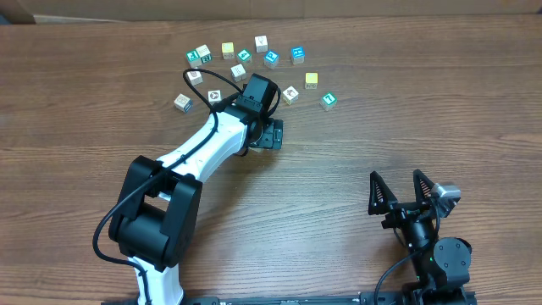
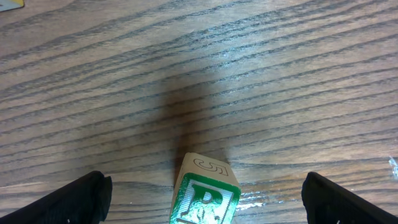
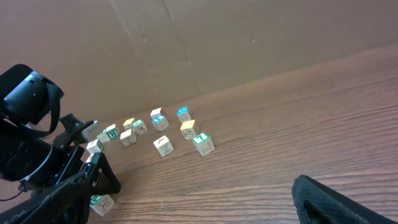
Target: Form a horizontal line
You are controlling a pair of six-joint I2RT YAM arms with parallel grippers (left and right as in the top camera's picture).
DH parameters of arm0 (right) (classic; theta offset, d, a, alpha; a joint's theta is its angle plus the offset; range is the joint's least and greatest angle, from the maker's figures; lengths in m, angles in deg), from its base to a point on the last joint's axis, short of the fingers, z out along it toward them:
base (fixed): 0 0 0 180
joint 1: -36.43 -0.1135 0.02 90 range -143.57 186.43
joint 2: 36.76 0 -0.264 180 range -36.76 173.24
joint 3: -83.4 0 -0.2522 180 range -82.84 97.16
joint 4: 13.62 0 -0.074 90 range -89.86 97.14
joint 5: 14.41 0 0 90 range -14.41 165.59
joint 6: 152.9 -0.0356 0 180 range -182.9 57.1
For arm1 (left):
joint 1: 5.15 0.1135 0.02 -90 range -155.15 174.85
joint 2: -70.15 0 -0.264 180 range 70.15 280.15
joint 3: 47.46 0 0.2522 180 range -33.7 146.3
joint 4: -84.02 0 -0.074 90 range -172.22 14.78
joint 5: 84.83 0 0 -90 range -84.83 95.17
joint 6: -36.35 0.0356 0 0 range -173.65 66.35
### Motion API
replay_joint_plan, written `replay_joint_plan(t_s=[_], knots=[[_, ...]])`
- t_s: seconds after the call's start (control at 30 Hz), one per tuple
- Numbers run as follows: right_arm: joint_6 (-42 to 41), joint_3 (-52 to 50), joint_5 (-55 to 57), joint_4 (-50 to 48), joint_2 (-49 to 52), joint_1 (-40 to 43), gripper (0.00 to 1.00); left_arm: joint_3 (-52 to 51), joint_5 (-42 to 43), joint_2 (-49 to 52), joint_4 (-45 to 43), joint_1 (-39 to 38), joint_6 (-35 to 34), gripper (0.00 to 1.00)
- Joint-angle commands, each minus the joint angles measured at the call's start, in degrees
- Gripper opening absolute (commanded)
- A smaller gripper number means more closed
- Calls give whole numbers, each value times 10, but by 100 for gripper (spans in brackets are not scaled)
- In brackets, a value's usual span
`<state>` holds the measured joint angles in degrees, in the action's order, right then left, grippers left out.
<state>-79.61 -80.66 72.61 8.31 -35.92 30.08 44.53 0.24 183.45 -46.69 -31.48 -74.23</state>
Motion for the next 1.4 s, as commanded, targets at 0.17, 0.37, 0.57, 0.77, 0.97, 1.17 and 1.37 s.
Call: replay_joint_plan(t_s=[0.17,0.37,0.57,0.77,0.97,1.17,1.37], knots=[[-2,-2,-2,-4,-7,4,100,-4,8,-11,0,-3,13,96],[-2,-2,-2,-4,-7,4,100,-4,10,-11,0,-3,13,96],[-2,-2,-2,-4,-7,4,100,-4,16,-11,0,-3,13,96],[-2,-2,-2,-4,-7,4,100,-4,16,-11,0,-3,13,96],[-2,-2,-2,-4,-7,4,100,-4,16,-11,0,-3,13,96],[-2,-2,-2,-4,-7,4,100,-4,16,-11,0,-3,13,96],[-2,-2,-1,-4,-7,4,100,-4,16,-11,1,-3,13,97]])
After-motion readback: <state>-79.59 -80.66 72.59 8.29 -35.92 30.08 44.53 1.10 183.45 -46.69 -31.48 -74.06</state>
